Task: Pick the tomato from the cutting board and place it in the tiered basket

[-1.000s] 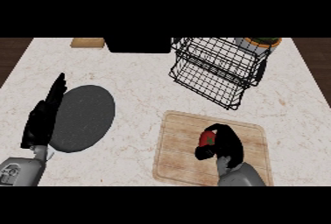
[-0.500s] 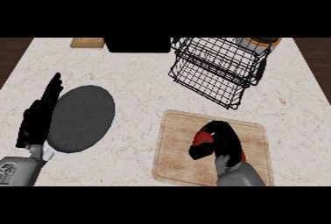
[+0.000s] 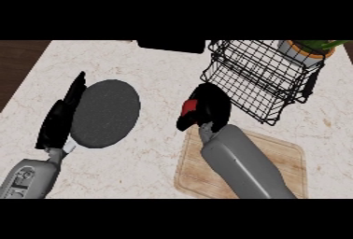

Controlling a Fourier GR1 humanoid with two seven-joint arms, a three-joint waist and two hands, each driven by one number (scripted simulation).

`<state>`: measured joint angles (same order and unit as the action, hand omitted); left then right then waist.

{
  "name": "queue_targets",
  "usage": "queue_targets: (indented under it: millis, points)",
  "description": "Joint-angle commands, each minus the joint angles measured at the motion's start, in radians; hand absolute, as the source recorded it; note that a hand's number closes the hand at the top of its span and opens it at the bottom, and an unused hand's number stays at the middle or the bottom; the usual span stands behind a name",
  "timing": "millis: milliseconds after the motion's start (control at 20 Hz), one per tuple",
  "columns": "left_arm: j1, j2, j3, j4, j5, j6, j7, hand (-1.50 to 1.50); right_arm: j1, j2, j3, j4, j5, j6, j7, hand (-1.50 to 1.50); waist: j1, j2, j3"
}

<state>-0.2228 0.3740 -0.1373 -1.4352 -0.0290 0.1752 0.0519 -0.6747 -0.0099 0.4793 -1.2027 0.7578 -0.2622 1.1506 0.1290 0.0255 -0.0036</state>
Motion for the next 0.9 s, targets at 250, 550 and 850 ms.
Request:
queue_targets:
  millis: [250, 550, 850]
  points:
    - [-0.033, -0.004, -0.004, 0.022, -0.006, -0.009, 0.007, 0.00, -0.396, 0.009, -0.063, 0.191, 0.277, -0.175, 0.203, 1.50, 0.009, -0.012, -0.004]
    - [-0.045, -0.010, -0.003, 0.042, -0.017, 0.000, 0.015, 0.00, -0.613, 0.009, -0.126, 0.347, 0.419, -0.142, 0.263, 1.50, -0.016, -0.010, -0.003]
    - [-0.025, -0.027, -0.010, 0.051, -0.025, 0.010, 0.007, 0.00, -0.783, 0.009, -0.168, 0.525, 0.449, -0.016, 0.323, 1.50, -0.015, -0.009, -0.003]
